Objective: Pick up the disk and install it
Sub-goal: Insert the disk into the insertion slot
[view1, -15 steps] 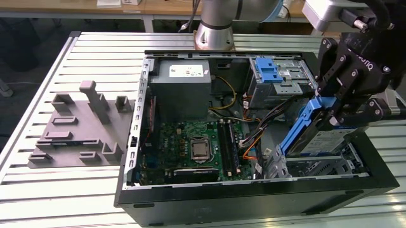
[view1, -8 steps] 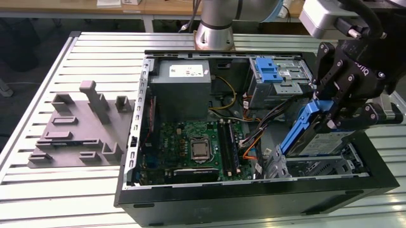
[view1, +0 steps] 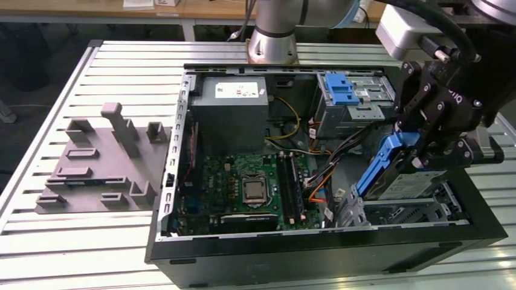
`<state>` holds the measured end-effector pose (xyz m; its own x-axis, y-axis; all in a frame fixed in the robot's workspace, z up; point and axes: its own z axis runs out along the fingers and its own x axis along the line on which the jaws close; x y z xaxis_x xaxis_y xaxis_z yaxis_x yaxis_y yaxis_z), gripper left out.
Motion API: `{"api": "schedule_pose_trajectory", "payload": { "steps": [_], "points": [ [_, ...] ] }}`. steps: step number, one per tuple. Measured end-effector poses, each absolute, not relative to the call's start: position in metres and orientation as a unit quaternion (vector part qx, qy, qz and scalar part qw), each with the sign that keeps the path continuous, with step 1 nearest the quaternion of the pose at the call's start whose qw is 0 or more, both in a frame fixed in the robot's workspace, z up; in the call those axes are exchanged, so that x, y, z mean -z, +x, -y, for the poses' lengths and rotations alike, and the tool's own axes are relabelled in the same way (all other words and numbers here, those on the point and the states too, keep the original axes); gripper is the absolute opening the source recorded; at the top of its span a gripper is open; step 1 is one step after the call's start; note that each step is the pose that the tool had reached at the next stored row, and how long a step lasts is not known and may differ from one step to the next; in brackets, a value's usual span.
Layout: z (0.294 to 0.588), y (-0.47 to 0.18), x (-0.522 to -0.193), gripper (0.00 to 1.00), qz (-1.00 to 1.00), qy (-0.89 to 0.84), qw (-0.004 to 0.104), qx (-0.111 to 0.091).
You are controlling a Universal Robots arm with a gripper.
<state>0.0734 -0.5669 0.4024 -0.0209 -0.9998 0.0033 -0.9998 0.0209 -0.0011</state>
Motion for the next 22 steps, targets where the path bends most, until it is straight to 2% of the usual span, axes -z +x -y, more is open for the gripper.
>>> {"api": "schedule_pose_trajectory", "payload": {
  "steps": [22],
  "points": [
    [0.567, 0.073, -0.379, 0.36, 0.714, 0.7, 0.001, -0.002]
  ]
}}
